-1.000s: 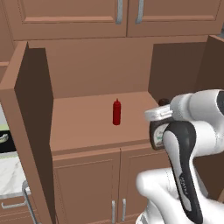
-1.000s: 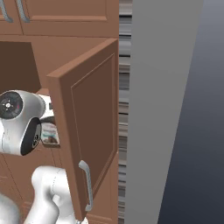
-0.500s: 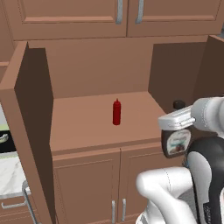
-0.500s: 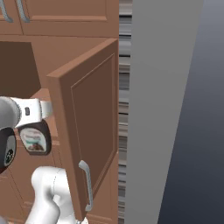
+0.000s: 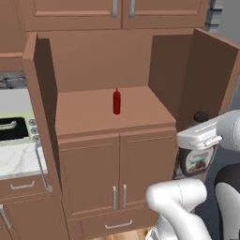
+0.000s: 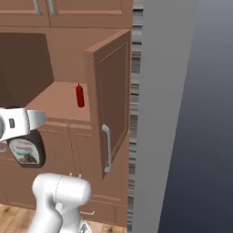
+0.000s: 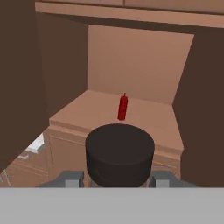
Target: Take 2 condiments from the cabinet and move them on the counter near the stove.Make sure the condiments are lined up with each other, next to each other.
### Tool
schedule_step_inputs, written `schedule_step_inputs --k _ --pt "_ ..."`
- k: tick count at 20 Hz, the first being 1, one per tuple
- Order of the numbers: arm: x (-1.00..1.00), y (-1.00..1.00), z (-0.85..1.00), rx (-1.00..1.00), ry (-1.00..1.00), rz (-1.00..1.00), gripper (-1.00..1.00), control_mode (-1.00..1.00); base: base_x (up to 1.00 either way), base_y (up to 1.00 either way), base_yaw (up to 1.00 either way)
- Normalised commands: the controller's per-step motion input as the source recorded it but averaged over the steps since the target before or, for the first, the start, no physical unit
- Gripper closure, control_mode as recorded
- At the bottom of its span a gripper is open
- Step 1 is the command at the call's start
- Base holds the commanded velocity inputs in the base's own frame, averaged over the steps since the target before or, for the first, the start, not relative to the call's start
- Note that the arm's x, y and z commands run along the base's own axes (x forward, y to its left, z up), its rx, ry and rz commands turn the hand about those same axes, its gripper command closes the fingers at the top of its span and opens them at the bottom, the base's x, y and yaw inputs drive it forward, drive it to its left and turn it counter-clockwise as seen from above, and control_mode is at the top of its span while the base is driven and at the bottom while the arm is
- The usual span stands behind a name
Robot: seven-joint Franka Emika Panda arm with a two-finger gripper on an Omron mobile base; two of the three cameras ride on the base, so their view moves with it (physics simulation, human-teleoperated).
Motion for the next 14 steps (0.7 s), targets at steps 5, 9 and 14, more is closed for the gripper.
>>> schedule_step_inputs --k 5,9,14 --pt "0.0 0.0 0.0 0.0 0.0 0.0 1.0 1.0 -0.88 0.26 -0.22" --pt "0.0 0.0 0.0 0.0 0.0 0.0 1.0 1.0 -0.8 0.33 -0.29" --pt "0.0 0.0 0.0 0.0 0.0 0.0 1.0 1.0 -0.7 0.43 -0.31"
